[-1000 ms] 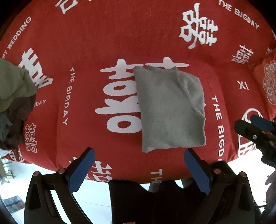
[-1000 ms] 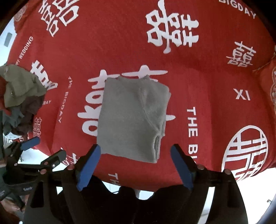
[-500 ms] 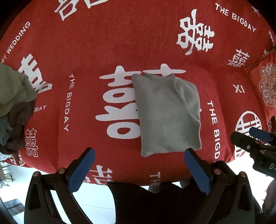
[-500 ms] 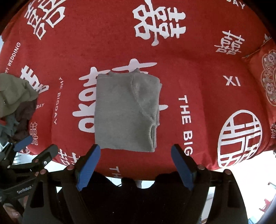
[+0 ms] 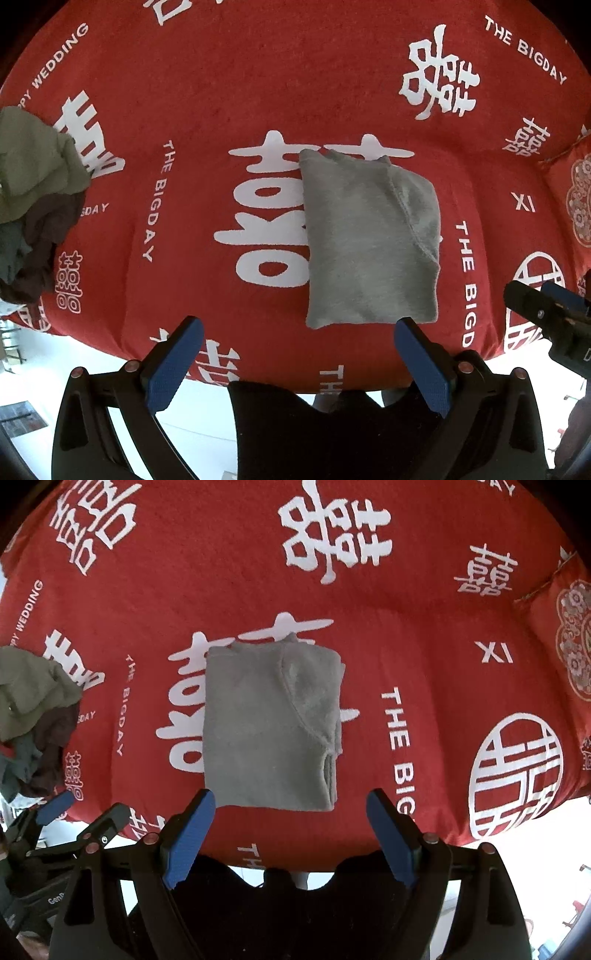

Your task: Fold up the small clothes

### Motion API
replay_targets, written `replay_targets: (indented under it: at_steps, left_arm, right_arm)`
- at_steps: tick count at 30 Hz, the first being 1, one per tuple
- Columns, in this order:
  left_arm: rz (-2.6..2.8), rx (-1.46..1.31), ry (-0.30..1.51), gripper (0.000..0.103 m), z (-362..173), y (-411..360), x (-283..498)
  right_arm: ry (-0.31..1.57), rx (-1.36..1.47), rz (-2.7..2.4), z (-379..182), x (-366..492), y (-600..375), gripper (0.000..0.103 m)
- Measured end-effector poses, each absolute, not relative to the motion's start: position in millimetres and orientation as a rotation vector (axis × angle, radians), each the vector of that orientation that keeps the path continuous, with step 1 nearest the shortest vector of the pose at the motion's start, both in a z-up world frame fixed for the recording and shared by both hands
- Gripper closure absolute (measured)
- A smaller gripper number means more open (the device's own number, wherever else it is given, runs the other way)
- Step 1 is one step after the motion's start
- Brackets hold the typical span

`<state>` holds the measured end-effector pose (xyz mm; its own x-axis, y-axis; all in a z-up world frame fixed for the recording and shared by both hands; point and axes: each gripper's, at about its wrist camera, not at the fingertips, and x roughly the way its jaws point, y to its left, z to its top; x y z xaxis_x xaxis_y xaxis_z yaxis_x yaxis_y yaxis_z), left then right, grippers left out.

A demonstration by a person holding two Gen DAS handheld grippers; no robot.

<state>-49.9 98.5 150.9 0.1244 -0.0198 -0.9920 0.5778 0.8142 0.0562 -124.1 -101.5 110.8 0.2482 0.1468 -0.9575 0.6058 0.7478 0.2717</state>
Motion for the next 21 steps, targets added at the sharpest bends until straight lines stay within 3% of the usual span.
replay_targets:
  at_steps: [21]
  left_arm:
    - [-0.469,0.506,1.386,0.000,148.1,97.1,-53.9]
  right_arm:
    - [1.332,0.649,-0.376,109.7,-124.0,-93.5,0.017]
